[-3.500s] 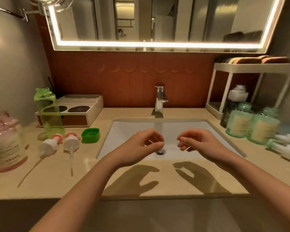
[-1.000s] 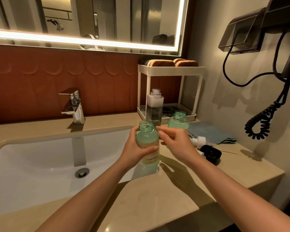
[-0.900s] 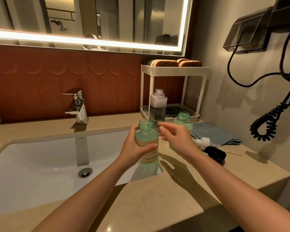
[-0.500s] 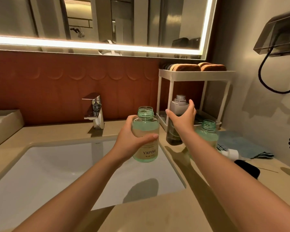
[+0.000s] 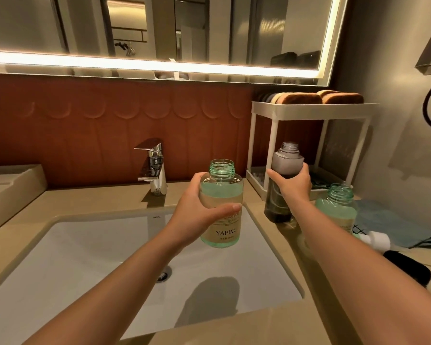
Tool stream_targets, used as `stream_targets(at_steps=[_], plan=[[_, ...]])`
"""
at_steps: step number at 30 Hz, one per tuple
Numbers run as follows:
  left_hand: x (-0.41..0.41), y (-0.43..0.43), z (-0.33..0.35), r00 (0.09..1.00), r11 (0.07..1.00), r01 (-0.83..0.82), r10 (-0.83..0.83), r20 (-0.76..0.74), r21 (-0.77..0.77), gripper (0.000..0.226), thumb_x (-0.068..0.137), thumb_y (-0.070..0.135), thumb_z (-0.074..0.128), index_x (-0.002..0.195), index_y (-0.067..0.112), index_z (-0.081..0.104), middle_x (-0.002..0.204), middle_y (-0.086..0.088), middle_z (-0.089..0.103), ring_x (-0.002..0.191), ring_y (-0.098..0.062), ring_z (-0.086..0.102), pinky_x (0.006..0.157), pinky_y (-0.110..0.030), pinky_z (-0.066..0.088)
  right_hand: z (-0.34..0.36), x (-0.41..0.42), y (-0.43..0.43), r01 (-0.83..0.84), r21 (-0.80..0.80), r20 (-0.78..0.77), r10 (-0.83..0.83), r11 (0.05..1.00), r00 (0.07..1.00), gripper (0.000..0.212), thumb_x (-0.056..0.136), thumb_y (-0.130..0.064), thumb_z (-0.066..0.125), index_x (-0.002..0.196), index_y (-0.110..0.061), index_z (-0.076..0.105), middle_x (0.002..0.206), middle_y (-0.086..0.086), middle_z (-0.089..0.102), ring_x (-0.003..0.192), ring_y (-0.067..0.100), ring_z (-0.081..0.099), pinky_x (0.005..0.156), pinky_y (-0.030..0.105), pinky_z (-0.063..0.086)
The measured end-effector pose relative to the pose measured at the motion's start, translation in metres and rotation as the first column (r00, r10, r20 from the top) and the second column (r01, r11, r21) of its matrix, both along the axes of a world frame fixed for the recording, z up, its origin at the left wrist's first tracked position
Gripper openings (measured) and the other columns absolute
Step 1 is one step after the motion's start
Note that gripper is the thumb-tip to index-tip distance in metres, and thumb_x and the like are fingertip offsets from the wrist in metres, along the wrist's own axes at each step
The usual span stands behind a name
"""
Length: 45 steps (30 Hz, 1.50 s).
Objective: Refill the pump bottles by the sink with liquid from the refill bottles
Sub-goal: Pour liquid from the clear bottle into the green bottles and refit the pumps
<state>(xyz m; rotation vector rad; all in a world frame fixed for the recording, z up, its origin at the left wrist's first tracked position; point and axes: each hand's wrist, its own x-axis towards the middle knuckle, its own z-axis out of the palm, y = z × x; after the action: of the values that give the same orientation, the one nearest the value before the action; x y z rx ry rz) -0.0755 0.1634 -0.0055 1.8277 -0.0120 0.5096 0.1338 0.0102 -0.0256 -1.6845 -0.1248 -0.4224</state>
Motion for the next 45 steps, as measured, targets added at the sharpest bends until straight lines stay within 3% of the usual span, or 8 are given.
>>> stream_targets(at_steps=[9,16,20,27,32,35,40,45], plan=[[-0.006,0.002,0.0,1.0,1.0,0.003,-0.002,-0.014,0.011,0.072,0.061,0.033,0.083,0.123,0.029,0.045,0.114,0.005,0.062,0.105,-0.015,0.061,0.089,-0.04,0.052,-0.007,-0.01,0.004,-0.019,-0.004,0.112,0.02,1.0,0.994,0.075,0.066,-0.033,0.082,0.129,-0.019,0.043,0.107,-0.011,0.045,0.1,0.008,0.042,0.08,0.025,0.039],[-0.028,-0.003,0.004,1.0,1.0,0.014,-0.014,-0.015,-0.006,0.074,0.053,0.04,0.079,0.12,0.031,0.047,0.11,0.009,0.063,0.102,-0.011,0.062,0.084,-0.033,0.052,0.012,-0.059,-0.003,-0.2,0.037,0.21,0.188,0.979,0.959,0.064,0.066,-0.035,0.08,0.115,-0.037,0.039,0.098,-0.026,0.048,0.089,0.0,0.053,0.071,0.013,0.044],[-0.05,-0.008,0.004,0.999,0.999,0.031,-0.031,-0.023,-0.026,0.076,0.054,0.038,0.079,0.123,0.03,0.046,0.113,0.009,0.063,0.102,-0.01,0.062,0.08,-0.027,0.052,0.028,-0.105,-0.018,-0.32,0.017,0.265,0.304,0.947,0.915,0.05,0.069,-0.034,0.079,0.102,-0.045,0.044,0.099,-0.021,0.054,0.089,0.002,0.058,0.057,0.007,0.047],[-0.097,-0.022,-0.009,0.996,0.997,0.073,-0.072,-0.057,0.018,0.076,0.049,0.045,0.086,0.112,0.051,0.045,0.107,0.022,0.063,0.096,0.001,0.063,0.07,-0.018,0.053,0.041,-0.189,-0.055,-0.492,-0.017,0.256,0.479,0.871,0.839,0.047,0.064,-0.032,0.078,0.101,-0.038,0.051,0.099,-0.011,0.062,0.086,-0.004,0.062,0.062,0.011,0.05],[-0.123,-0.036,-0.03,0.995,0.995,0.089,-0.086,-0.051,0.051,0.074,0.049,0.045,0.083,0.114,0.045,0.048,0.109,0.017,0.064,0.099,-0.005,0.064,0.084,-0.03,0.054,0.037,-0.231,-0.075,-0.544,-0.049,0.24,0.539,0.837,0.807,0.051,0.054,-0.038,0.076,0.1,-0.037,0.054,0.09,-0.022,0.067,0.089,-0.001,0.063,0.07,0.019,0.055],[-0.134,-0.043,-0.042,0.997,0.995,0.076,-0.073,-0.039,0.072,0.073,0.051,0.045,0.083,0.114,0.044,0.047,0.107,0.021,0.064,0.098,-0.001,0.063,0.082,-0.025,0.054,0.033,-0.244,-0.082,-0.533,-0.091,0.238,0.538,0.841,0.808,0.056,0.054,-0.039,0.077,0.105,-0.033,0.055,0.095,-0.016,0.067,0.091,0.003,0.064,0.073,0.024,0.056],[-0.146,-0.05,-0.054,0.999,0.997,0.048,-0.047,-0.013,0.055,0.078,0.051,0.039,0.087,0.117,0.039,0.045,0.105,0.024,0.063,0.095,0.003,0.061,0.076,-0.013,0.05,0.032,-0.261,-0.092,-0.502,-0.21,0.23,0.542,0.839,0.809,0.058,0.052,-0.046,0.076,0.103,-0.04,0.051,0.104,-0.02,0.058,0.092,-0.009,0.058,0.067,0.009,0.049],[-0.15,-0.051,-0.057,0.998,0.998,0.059,-0.059,-0.01,0.003,0.08,0.052,0.033,0.084,0.118,0.042,0.039,0.114,0.014,0.059,0.099,0.001,0.061,0.077,-0.014,0.051,0.031,-0.265,-0.095,-0.493,-0.295,0.227,0.562,0.818,0.796,0.059,0.054,-0.045,0.079,0.105,-0.041,0.049,0.107,-0.017,0.057,0.095,-0.006,0.057,0.069,0.011,0.051]])
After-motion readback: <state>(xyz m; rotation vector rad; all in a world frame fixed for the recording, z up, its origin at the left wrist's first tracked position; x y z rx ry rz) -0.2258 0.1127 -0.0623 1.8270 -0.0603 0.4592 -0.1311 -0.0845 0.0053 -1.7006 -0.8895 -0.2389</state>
